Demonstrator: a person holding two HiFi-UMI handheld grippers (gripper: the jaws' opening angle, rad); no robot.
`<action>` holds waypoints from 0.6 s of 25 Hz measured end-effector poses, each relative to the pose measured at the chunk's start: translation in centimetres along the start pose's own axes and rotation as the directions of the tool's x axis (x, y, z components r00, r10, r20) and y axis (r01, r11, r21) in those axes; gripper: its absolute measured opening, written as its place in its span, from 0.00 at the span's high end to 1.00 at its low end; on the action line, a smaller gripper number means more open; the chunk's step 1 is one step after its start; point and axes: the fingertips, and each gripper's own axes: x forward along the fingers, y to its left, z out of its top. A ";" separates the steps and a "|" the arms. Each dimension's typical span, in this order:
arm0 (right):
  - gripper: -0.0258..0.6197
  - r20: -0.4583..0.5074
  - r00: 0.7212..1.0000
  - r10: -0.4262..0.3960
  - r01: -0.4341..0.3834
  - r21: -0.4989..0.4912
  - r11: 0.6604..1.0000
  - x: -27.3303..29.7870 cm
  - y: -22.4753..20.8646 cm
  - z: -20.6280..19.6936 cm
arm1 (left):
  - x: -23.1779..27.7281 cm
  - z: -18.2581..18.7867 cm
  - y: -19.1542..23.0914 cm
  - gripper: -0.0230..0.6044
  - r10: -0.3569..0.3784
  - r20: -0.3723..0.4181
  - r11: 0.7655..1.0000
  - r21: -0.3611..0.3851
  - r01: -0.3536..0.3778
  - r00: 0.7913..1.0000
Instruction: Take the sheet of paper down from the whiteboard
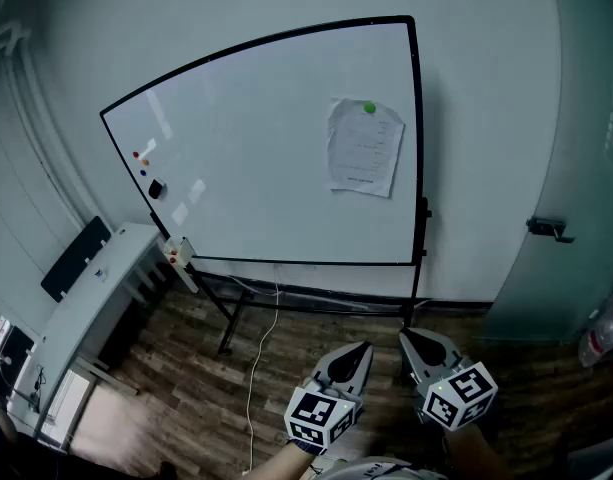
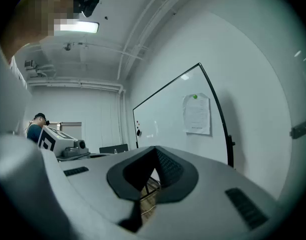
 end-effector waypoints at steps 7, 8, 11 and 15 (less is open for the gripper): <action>0.94 -0.002 1.000 -0.001 0.001 -0.014 1.000 -0.8 -0.9 0.3 | 1.1 0.1 -1.2 0.94 -0.007 0.003 1.000 0.005 0.007 1.000; 0.94 -0.002 1.000 0.004 -0.004 -0.013 1.000 -0.8 -0.9 0.4 | 1.2 0.1 -1.3 0.94 -0.007 0.002 1.000 0.006 0.007 1.000; 0.94 0.005 1.000 0.028 -0.028 -0.002 1.000 -0.8 -0.7 0.5 | 1.2 0.0 -1.4 0.94 -0.003 -0.005 1.000 0.013 0.003 1.000; 0.94 0.015 0.999 0.038 -0.038 0.002 0.999 -1.1 -1.5 0.7 | 1.7 0.2 -0.9 0.94 0.027 -0.006 0.999 0.024 -0.026 1.000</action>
